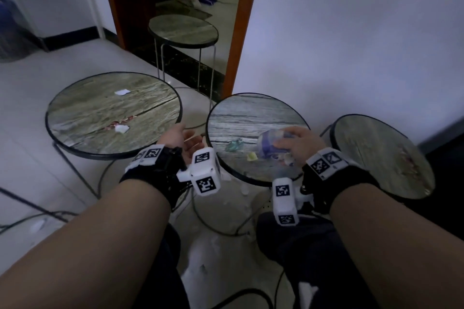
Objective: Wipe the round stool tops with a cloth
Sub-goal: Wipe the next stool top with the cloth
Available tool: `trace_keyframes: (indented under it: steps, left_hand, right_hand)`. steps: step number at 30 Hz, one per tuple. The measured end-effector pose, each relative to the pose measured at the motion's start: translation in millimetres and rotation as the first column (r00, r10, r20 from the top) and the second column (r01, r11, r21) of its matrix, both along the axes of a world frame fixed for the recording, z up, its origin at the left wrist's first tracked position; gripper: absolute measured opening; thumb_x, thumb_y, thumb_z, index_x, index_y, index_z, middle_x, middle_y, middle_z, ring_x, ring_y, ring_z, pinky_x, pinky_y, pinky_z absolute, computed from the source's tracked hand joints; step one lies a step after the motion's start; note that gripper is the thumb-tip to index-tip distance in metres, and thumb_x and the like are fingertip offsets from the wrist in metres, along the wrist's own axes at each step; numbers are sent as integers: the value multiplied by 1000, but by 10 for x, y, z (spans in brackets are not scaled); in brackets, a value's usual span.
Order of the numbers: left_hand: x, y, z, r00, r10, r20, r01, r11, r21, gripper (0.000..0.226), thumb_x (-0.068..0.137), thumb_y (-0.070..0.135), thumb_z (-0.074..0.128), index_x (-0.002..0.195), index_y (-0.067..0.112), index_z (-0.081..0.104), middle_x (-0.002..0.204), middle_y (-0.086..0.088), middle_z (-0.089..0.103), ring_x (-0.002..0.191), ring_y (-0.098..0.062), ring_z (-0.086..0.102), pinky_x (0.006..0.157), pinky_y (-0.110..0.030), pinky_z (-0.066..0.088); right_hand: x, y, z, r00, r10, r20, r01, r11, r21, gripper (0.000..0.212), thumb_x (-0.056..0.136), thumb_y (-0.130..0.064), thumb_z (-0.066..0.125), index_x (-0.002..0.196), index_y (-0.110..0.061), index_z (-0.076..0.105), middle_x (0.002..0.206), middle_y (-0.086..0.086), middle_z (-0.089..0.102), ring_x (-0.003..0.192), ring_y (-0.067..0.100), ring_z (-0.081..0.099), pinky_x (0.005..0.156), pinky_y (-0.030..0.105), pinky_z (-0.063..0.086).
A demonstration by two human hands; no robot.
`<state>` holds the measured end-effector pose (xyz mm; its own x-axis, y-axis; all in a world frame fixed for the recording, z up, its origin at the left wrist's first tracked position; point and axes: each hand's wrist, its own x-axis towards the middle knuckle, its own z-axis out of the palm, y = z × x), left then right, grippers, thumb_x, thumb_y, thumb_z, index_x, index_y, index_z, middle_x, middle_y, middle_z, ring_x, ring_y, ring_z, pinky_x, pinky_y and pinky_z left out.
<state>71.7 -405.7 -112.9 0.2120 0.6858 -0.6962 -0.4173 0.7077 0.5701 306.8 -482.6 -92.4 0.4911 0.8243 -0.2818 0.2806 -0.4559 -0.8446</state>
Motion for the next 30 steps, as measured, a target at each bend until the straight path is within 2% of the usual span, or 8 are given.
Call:
trace_keyframes:
  steps: [4, 8, 11, 16, 19, 21, 26, 30]
  left_hand:
    - [35, 55, -9, 998, -48, -47, 49, 998, 24, 37, 97, 41, 43, 99, 6, 52, 89, -13, 56, 77, -25, 54, 64, -35, 45]
    - [-7, 75, -60, 992, -123, -28, 124, 992, 33, 42, 97, 45, 40, 102, 5, 52, 97, -17, 58, 80, -28, 57, 61, -37, 43]
    - [-26, 104, -67, 990, -139, 0, 139, 989, 49, 46, 97, 47, 37, 110, 5, 50, 108, -18, 58, 88, -28, 57, 66, -37, 43]
    - [-66, 108, -47, 985, -175, -3, 175, 982, 75, 46, 96, 50, 37, 106, 7, 51, 113, -17, 57, 93, -28, 57, 71, -38, 44]
    - [-122, 125, -32, 989, -148, 10, 147, 985, 87, 46, 96, 50, 38, 93, 7, 53, 99, -16, 59, 83, -27, 58, 65, -37, 46]
    - [-162, 136, -18, 991, -136, 17, 134, 986, 97, 45, 96, 50, 38, 90, 7, 53, 94, -15, 60, 82, -26, 58, 67, -35, 47]
    - [-251, 115, -14, 988, -153, -32, 156, 981, 113, 43, 96, 48, 38, 87, 9, 52, 93, -13, 60, 80, -24, 58, 64, -33, 44]
    - [-310, 119, -27, 989, -143, -29, 145, 984, 104, 44, 97, 49, 35, 86, 10, 52, 94, -12, 60, 82, -24, 58, 63, -34, 42]
  right_hand:
    - [-97, 48, 54, 944, 116, 307, -99, 993, -70, 29, 77, -12, 73, 106, -15, 68, 97, 3, 61, 87, 17, 58, 66, 22, 42]
    - [-227, 67, 89, 843, 283, 457, -201, 954, -221, 29, 85, -6, 62, 114, -7, 64, 119, 12, 60, 109, 28, 56, 70, 13, 43]
    - [-305, 51, 136, 839, 292, 459, -163, 940, -300, 31, 87, -10, 60, 118, -9, 63, 123, 8, 59, 102, 24, 57, 75, 24, 45]
    - [-481, 19, 243, 886, 344, 309, -252, 920, -301, 32, 87, 4, 56, 116, -4, 64, 130, 14, 57, 113, 31, 56, 51, 22, 42]
    - [-524, -53, 282, 895, 390, 216, -315, 896, -312, 30, 82, 3, 63, 106, -13, 69, 103, 7, 63, 75, 19, 64, 41, 15, 40]
    - [-497, -89, 288, 920, 357, 160, -298, 905, -303, 27, 80, 0, 65, 100, -17, 71, 78, 5, 60, 45, 8, 51, 40, 16, 36]
    - [-459, -92, 293, 954, 203, 220, -154, 963, -220, 28, 77, -4, 69, 101, -16, 70, 111, 10, 64, 83, 17, 56, 65, 25, 45]
    - [-579, -106, 226, 922, 322, 214, -266, 930, -253, 29, 77, 1, 69, 100, -17, 70, 105, 7, 60, 76, 12, 53, 44, 8, 40]
